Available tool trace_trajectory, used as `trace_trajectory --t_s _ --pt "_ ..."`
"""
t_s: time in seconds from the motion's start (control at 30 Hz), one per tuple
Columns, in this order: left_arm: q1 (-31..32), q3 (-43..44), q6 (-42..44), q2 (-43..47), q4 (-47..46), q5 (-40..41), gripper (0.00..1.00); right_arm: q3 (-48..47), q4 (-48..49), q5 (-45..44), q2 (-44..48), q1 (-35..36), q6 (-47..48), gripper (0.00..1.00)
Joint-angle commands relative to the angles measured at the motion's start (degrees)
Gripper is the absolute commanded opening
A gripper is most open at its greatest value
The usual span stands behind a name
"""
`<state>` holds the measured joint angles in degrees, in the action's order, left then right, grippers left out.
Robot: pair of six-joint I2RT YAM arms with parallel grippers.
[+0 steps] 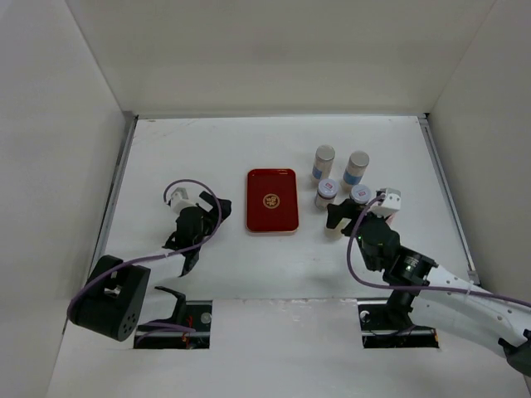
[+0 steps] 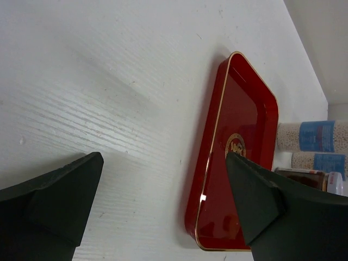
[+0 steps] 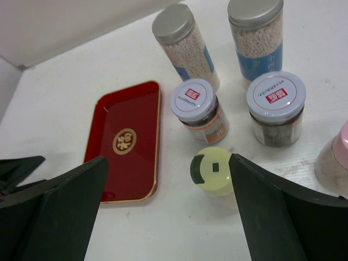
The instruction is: Organize the condiment bottles
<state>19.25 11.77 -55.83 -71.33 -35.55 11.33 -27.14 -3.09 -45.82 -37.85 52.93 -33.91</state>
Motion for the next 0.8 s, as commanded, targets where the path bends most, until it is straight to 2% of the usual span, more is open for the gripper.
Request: trace_trajectory --t_s 0.0,0.07,0.13,0.27,0.3,0.37,0.53,0.63,0.7,0.77 --pt "-0.2 1.7 0.8 2.4 -2.0 0.3 1.0 -0.7 -0.2 -0.6 -1.3 -0.1 -0.7 1.0" --pt "0.0 2.1 0.8 1.2 -1.9 0.4 1.0 -0.9 0.0 -0.8 -1.1 -0.1 -0.5 0.99" --pt "0.4 2.9 0.7 -0.2 -1.6 -0.3 1.0 -0.6 0.8 -0.5 -0.7 -0.1 -0.5 0.8" --pt "0.7 3.0 0.8 -0.5 -2.2 0.7 1.0 -1.3 1.4 -0.1 -0.6 -0.3 -0.2 0.26" --pt "1.1 3.0 0.9 -0.7 -2.2 1.0 1.0 -2.1 1.2 0.3 -1.2 -0.8 -0.1 0.18" --pt "1.5 3.3 1.1 -1.0 -2.2 0.5 1.0 -5.0 0.4 2.3 -4.5 -3.1 0.7 0.11" --pt "3.3 3.8 4.1 -0.9 -3.6 1.8 1.0 -16.6 -5.1 9.9 -18.2 -14.5 5.3 0.07" --pt "4.3 3.3 4.9 0.5 -5.1 1.6 1.0 -21.9 -3.5 16.6 -25.9 -21.1 7.0 0.09" --pt "4.7 2.6 5.2 1.5 -6.2 2.5 1.0 -25.0 -1.6 20.2 -30.1 -23.4 9.2 0.2" --pt "5.2 2.0 5.3 0.8 -7.5 3.3 1.0 -28.0 0.4 21.6 -34.2 -25.0 11.1 0.56"
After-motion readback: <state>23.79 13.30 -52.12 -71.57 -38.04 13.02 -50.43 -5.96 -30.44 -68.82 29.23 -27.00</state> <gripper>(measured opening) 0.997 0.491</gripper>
